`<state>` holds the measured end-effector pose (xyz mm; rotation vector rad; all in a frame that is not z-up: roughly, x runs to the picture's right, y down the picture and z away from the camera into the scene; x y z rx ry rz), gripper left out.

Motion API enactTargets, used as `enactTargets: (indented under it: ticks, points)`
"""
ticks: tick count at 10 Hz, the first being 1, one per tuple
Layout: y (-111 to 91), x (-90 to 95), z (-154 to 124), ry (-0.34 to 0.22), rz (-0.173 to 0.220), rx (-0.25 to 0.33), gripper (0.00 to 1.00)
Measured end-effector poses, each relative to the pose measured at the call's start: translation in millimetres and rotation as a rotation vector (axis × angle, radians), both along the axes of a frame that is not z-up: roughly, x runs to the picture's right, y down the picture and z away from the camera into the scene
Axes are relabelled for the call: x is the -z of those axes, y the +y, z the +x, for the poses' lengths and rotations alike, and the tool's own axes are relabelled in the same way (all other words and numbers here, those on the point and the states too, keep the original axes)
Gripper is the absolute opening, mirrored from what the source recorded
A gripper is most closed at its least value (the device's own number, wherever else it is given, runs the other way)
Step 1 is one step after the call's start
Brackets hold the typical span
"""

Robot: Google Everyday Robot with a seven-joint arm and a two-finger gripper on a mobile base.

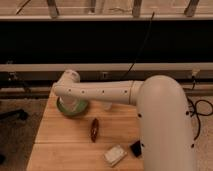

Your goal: Drag the ceramic bowl in a circle

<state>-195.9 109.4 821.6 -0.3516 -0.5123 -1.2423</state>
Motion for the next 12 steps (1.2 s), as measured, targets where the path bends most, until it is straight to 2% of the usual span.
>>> enactTargets:
  ticks: [2,7,9,12]
  points:
    - [-3.4,-3.1,6.1,0.009,-0.02,-0.007,0.79]
    - [4.8,-17.1,33.8,0.138,-0.08,-0.01,0.8]
    - [10.2,-24.2,46.1,0.171,-0.098,-0.014,0.8]
    - [27.7,-52.3,58.6,0.21,-0.137,-0.025,0.8]
